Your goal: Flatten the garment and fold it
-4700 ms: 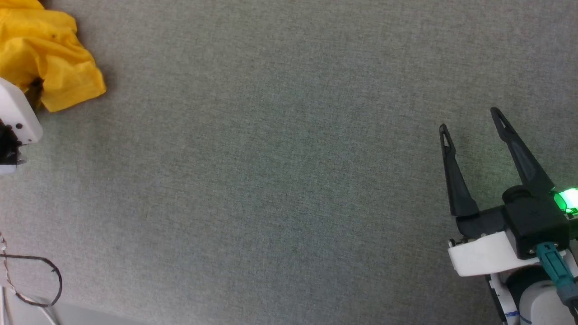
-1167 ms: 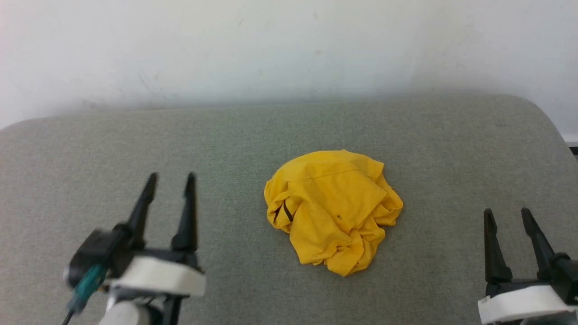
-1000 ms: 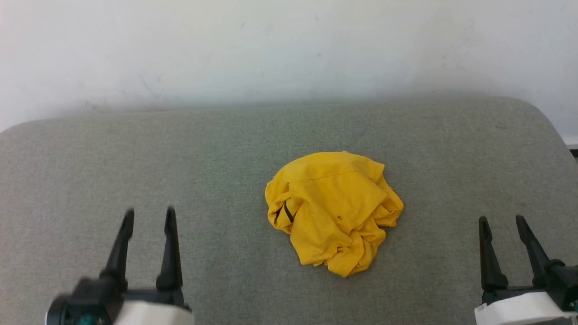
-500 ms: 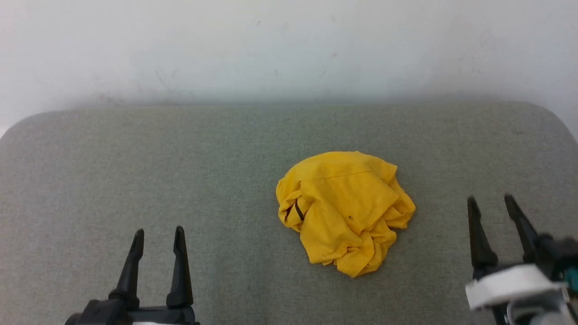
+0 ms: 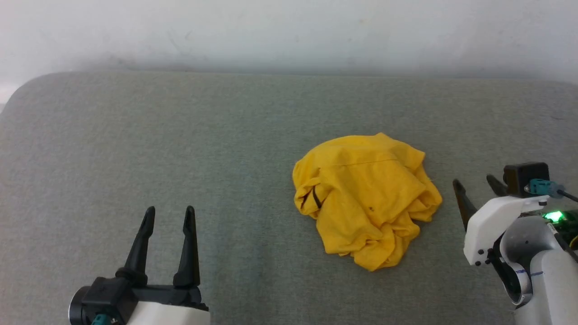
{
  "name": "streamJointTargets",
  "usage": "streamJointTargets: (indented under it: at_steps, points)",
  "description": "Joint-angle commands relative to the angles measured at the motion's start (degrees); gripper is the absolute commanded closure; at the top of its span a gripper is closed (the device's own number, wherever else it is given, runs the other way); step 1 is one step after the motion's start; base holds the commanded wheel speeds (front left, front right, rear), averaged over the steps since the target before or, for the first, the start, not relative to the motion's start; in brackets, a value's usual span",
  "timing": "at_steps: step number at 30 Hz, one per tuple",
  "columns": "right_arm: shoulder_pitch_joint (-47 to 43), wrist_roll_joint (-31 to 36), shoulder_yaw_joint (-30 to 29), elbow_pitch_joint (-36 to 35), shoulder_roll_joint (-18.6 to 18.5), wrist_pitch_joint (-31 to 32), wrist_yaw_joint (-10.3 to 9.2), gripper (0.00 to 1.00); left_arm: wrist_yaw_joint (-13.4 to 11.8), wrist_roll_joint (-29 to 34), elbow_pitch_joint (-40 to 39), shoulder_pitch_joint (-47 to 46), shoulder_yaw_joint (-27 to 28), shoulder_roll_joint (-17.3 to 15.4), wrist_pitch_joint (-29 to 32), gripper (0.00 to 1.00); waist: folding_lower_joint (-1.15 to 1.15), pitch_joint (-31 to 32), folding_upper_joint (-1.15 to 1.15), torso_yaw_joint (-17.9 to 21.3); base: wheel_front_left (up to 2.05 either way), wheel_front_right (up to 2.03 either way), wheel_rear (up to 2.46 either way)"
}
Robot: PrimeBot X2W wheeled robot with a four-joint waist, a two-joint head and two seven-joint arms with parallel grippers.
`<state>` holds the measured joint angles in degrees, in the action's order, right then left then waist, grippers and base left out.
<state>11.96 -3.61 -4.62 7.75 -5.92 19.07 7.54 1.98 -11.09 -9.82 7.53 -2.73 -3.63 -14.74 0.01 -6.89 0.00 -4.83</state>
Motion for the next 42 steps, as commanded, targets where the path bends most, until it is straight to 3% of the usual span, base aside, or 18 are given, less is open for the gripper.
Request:
streamJointTargets:
  at_steps: [1, 8, 15, 16, 17, 18, 24, 32, 37, 42]
  points:
    - [0.79, -0.45, 0.49, 0.78, -0.76, 1.00, -0.05, 0.00, 0.33, 0.40, 0.41, -0.69, 0.28, 0.34, -0.26, 0.00, -0.01, -1.32, 0.00, -2.02, 0.00, 0.00, 0.00]
    - [1.62, -3.62, 4.48, 7.01, -3.64, 7.11, -0.05, 0.00, 1.36, 0.80, 1.82, -1.16, 0.80, 0.65, -0.26, 0.00, -0.01, -2.18, 0.00, -4.90, 0.00, 0.00, 0.00]
    - [4.03, -3.97, 6.48, 14.29, -4.79, 8.10, -0.05, 0.00, 1.88, 0.57, 2.79, -1.82, 0.21, 0.73, -0.26, 0.00, -0.01, -2.58, 0.00, -6.26, 0.00, 0.00, 0.00]
    - [4.36, -4.04, 6.42, 15.06, -4.60, 7.92, -0.05, 0.27, 1.78, 0.34, 2.92, -1.95, 0.07, 0.73, -0.26, 0.00, -0.01, -2.59, 0.00, -6.29, 0.00, 0.00, 0.00]
    - [4.76, -4.03, 6.06, 15.53, -4.28, 7.40, -0.05, 0.85, 1.67, 0.10, 3.04, -2.06, -0.06, 0.73, -0.26, 0.00, -0.01, -2.61, 0.00, -6.23, 0.00, 0.00, 0.00]
    - [5.10, -3.92, 5.75, 15.83, -3.88, 6.82, -0.05, 1.00, 1.52, -0.10, 3.14, -2.12, -0.20, 0.74, -0.26, 0.00, -0.01, -2.55, 0.00, -6.07, 0.00, 0.00, 0.00]
    - [6.28, -3.76, 5.05, 14.95, -3.23, 3.32, -0.05, 1.00, 1.05, -0.79, 4.28, -1.78, -0.57, 0.74, -0.26, 0.00, -0.01, -0.52, 0.00, -4.05, 0.00, 0.00, 0.00]
    - [7.81, -4.20, 1.70, 6.18, -6.53, 0.27, -0.05, 1.00, 0.20, -0.45, 4.52, 0.67, 0.12, 0.75, -0.26, 0.00, -0.01, 6.51, 0.00, -0.46, 0.00, 0.00, 0.00]
    - [9.56, -3.00, 0.18, -3.75, -11.00, 2.91, -0.05, 1.00, -0.53, -0.40, 4.07, 2.74, 0.31, 0.75, -0.26, 0.00, -0.01, 9.39, 0.00, 1.14, 0.00, 0.00, 0.00]
    - [9.69, -3.27, -1.30, -11.84, -13.76, 9.63, -0.05, 1.00, -0.81, -0.70, 3.66, 3.52, -0.05, 0.75, -0.26, 0.00, -0.01, 9.50, 0.00, 1.66, 0.00, 0.00, 0.00]
